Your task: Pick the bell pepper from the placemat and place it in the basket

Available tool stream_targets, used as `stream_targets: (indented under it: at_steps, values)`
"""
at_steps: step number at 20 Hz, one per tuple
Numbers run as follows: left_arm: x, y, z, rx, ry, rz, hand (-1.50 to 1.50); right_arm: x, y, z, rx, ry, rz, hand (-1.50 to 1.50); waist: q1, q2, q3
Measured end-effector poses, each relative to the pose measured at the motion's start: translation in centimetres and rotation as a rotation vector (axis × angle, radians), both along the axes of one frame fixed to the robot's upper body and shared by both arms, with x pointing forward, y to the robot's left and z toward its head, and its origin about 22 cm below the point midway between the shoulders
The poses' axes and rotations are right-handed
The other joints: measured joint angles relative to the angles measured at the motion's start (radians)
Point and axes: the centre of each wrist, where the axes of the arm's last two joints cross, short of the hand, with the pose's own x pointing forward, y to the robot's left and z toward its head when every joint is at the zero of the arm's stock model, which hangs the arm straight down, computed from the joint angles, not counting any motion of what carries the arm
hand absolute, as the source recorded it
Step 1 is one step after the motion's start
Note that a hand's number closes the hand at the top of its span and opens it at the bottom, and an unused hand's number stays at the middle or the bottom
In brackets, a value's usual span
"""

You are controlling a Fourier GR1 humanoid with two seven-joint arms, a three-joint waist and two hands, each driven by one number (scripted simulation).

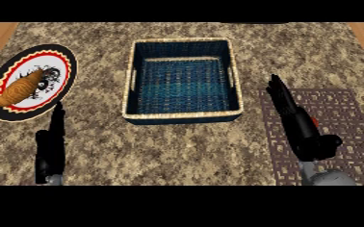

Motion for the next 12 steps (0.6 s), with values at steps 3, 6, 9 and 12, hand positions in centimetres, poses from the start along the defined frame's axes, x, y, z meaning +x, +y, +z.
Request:
stream_targets:
  at_steps: [3, 6, 9, 12]
  values:
    - [-6.8, -1.0, -0.3, -0.102, 0.159, 0.017, 0.00, 1.7, -0.9, 1.8, 0.034, -0.030, 0.004, 1.50, 0.017, -0.050, 0.046]
    - [-9.2, -3.0, 0.2, -0.276, 0.283, -0.014, 0.00, 4.1, -2.3, 5.2, 0.102, -0.121, 0.001, 1.50, 0.007, -0.057, 0.046]
    - [-16.4, -5.5, 1.0, -0.409, 0.498, -0.073, 0.00, 5.1, -1.5, 6.5, 0.050, -0.172, 0.132, 1.50, 0.023, -0.067, 0.059]
    - [-19.2, -5.4, 2.0, -0.415, 0.614, -0.148, 0.00, 5.5, 0.3, 6.1, -0.006, -0.183, 0.168, -1.50, 0.015, -0.064, 0.051]
